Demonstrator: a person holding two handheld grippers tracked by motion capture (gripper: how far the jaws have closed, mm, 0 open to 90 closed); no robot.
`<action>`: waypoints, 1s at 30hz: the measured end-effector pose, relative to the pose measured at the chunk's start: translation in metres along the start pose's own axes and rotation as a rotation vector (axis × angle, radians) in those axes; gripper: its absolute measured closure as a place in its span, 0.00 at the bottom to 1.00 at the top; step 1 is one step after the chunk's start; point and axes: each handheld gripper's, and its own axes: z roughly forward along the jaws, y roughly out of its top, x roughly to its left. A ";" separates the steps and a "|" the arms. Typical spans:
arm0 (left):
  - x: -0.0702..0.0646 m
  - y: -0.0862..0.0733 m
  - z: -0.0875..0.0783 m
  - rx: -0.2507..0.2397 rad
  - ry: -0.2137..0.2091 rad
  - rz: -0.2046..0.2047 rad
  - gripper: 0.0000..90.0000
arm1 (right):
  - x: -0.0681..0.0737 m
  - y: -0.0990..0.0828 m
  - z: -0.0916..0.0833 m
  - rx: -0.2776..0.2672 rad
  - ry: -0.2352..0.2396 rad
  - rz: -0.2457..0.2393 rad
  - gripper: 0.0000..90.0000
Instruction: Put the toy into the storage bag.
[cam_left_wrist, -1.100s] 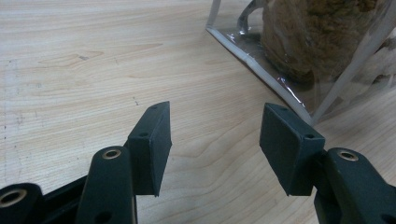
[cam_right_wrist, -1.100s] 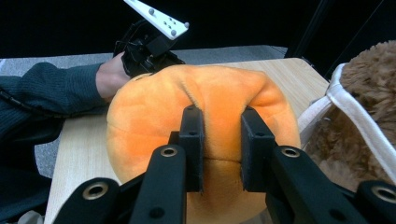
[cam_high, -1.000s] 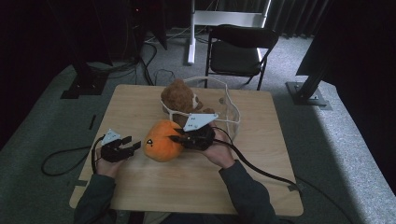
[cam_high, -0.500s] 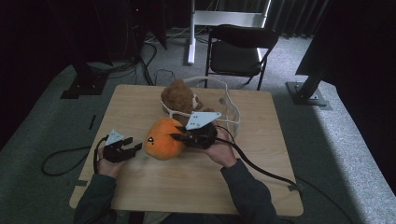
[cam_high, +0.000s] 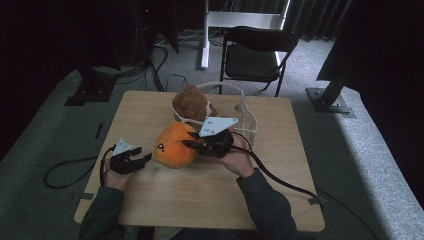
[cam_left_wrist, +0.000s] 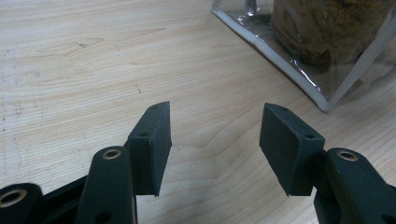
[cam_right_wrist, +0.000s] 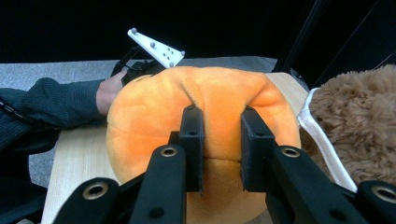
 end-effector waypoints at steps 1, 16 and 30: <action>0.000 0.000 0.000 0.002 0.001 0.001 0.49 | 0.000 0.000 0.000 -0.001 -0.003 -0.002 0.82; -0.002 -0.002 0.006 0.024 -0.017 0.012 0.49 | -0.002 0.005 -0.007 -0.012 -0.014 -0.009 0.82; -0.003 -0.004 0.009 0.044 -0.002 0.026 0.49 | -0.006 0.009 -0.016 -0.032 -0.036 -0.007 0.82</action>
